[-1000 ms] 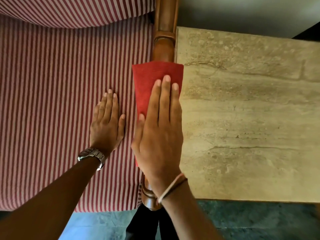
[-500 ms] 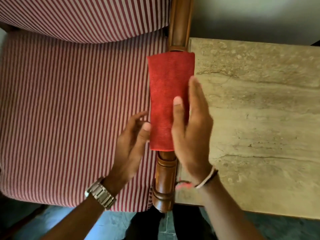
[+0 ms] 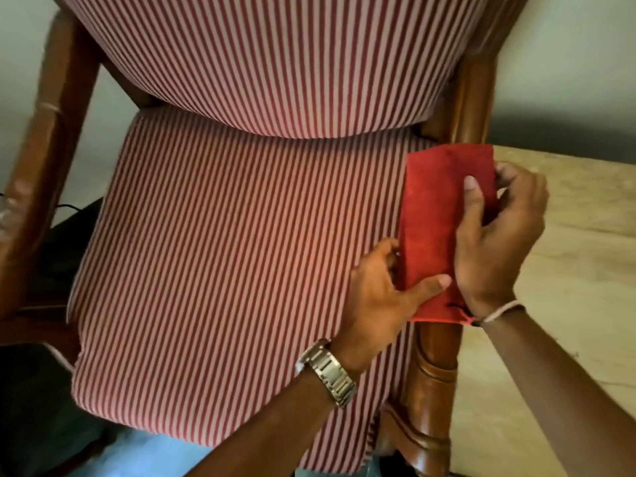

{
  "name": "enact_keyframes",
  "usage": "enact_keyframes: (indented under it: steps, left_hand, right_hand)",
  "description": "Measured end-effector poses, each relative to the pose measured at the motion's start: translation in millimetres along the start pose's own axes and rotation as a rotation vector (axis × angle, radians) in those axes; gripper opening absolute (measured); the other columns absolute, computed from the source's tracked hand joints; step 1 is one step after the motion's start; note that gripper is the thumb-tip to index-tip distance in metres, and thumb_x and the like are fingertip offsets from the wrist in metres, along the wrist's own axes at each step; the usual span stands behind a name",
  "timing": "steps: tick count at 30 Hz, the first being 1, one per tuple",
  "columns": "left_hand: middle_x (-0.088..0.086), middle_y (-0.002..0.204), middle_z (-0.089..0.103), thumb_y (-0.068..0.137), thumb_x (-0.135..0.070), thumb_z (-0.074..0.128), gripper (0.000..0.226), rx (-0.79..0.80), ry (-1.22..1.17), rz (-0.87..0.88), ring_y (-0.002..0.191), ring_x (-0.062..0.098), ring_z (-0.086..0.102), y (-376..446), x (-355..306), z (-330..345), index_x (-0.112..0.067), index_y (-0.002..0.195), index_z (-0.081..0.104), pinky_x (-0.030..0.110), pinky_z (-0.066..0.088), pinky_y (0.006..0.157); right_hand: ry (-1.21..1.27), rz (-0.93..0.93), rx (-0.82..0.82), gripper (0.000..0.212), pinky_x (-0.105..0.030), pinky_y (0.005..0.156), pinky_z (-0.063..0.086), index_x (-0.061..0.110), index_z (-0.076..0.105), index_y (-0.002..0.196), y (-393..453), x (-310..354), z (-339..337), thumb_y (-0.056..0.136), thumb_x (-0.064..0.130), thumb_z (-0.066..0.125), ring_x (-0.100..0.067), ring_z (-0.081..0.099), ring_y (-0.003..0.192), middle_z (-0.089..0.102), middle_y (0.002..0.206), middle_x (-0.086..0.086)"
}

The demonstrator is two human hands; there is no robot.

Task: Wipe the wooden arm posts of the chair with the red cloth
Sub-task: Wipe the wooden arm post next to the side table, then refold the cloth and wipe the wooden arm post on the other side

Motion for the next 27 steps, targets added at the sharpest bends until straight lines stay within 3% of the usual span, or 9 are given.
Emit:
enact_keyframes:
  steps: [4, 7, 10, 12, 16, 19, 22, 24, 27]
  left_hand:
    - [-0.004, 0.106, 0.078, 0.074, -0.019, 0.087, 0.052, 0.023, -0.113, -0.053, 0.095, 0.012, 0.077, -21.4, 2.0, -54.9, -0.023, 0.118, 0.059, 0.029, 0.064, 0.078]
    - [0.002, 0.108, 0.078, 0.068, -0.024, 0.091, 0.060, -0.046, -0.110, -0.044, 0.095, 0.016, 0.077, -39.6, -2.3, -137.1, -0.029, 0.117, 0.057, 0.030, 0.064, 0.076]
    - [-0.009, 0.084, 0.077, 0.057, -0.033, 0.092, 0.066, -0.130, -0.064, -0.026, 0.082, 0.012, 0.076, -62.1, -11.4, -216.6, -0.036, 0.112, 0.055, 0.029, 0.061, 0.070]
    - [-0.008, 0.075, 0.074, 0.063, -0.030, 0.093, 0.064, -0.194, 0.002, 0.002, 0.075, 0.007, 0.074, -78.9, -17.9, -278.0, -0.032, 0.113, 0.054, 0.022, 0.059, 0.066]
    - [0.014, 0.094, 0.076, 0.075, -0.034, 0.086, 0.052, -0.378, 0.152, 0.067, 0.088, 0.025, 0.077, -113.8, -35.6, -384.5, -0.024, 0.115, 0.056, 0.035, 0.063, 0.075]
    - [0.003, 0.101, 0.078, 0.079, -0.042, 0.077, 0.042, -0.459, 0.294, 0.101, 0.092, 0.018, 0.077, -130.2, -45.4, -448.2, -0.026, 0.112, 0.058, 0.035, 0.063, 0.074]
    - [-0.010, 0.097, 0.076, 0.088, -0.035, 0.071, 0.026, -0.516, 0.500, 0.094, 0.092, 0.005, 0.073, -125.2, -43.0, -499.6, -0.030, 0.110, 0.059, 0.028, 0.060, 0.072]
    - [-0.013, 0.096, 0.072, 0.092, -0.029, 0.067, 0.019, -0.535, 0.600, 0.075, 0.090, -0.003, 0.069, -111.0, -34.2, -521.5, -0.029, 0.109, 0.058, 0.016, 0.055, 0.069]
    - [-0.014, 0.098, 0.065, 0.096, -0.025, 0.061, 0.017, -0.468, 0.677, -0.057, 0.093, 0.002, 0.067, -91.6, -15.9, -536.2, -0.026, 0.112, 0.054, 0.012, 0.054, 0.069]
  right_hand:
    - [0.125, -0.051, -0.012, 0.027, -0.010, 0.087, 0.039, -0.004, 0.060, 0.116, -23.3, 44.1, 5.8, 0.105, 0.020, 0.057, -0.016, 0.053, 0.096, 0.060, 0.107, -0.024]
    - [0.223, -0.062, 0.073, 0.022, -0.020, 0.089, 0.045, 0.001, 0.060, 0.116, -51.1, 96.9, 40.9, 0.104, 0.019, 0.058, -0.016, 0.057, 0.098, 0.061, 0.107, -0.016]
    - [0.362, -0.044, 0.157, 0.017, -0.021, 0.086, 0.046, 0.002, 0.060, 0.113, -77.8, 149.7, 86.4, 0.102, 0.016, 0.061, -0.014, 0.058, 0.094, 0.061, 0.103, -0.009]
    - [0.487, -0.023, 0.216, 0.016, -0.024, 0.083, 0.049, 0.003, 0.060, 0.111, -97.9, 190.2, 124.4, 0.101, 0.015, 0.062, -0.013, 0.058, 0.089, 0.061, 0.099, -0.006]
    - [0.691, -0.029, 0.393, 0.010, -0.026, 0.078, 0.050, 0.011, 0.060, 0.108, -129.7, 263.3, 186.8, 0.101, 0.018, 0.064, -0.013, 0.062, 0.085, 0.063, 0.095, 0.002]
    - [0.791, -0.022, 0.500, 0.010, -0.018, 0.076, 0.046, 0.021, 0.059, 0.103, -143.6, 307.8, 227.8, 0.098, 0.018, 0.067, -0.008, 0.060, 0.082, 0.065, 0.091, 0.005]
    - [0.783, 0.017, 0.596, 0.012, -0.010, 0.071, 0.043, 0.023, 0.060, 0.099, -149.6, 338.4, 267.4, 0.095, 0.018, 0.070, 0.000, 0.058, 0.078, 0.067, 0.089, 0.008]
    - [0.716, 0.043, 0.655, 0.012, -0.010, 0.070, 0.044, 0.019, 0.063, 0.099, -154.4, 344.4, 290.9, 0.093, 0.018, 0.073, 0.002, 0.059, 0.077, 0.068, 0.088, 0.008]
    - [0.601, 0.092, 0.727, 0.017, -0.010, 0.070, 0.048, 0.012, 0.067, 0.102, -164.8, 343.0, 316.0, 0.090, 0.016, 0.078, 0.005, 0.060, 0.075, 0.068, 0.088, 0.008]
Point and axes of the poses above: each hand's wrist, its own y-axis towards the middle knuckle, its own z-axis out of the palm, x = y × z, the point moved 2 cm from there along y, towards the middle knuckle
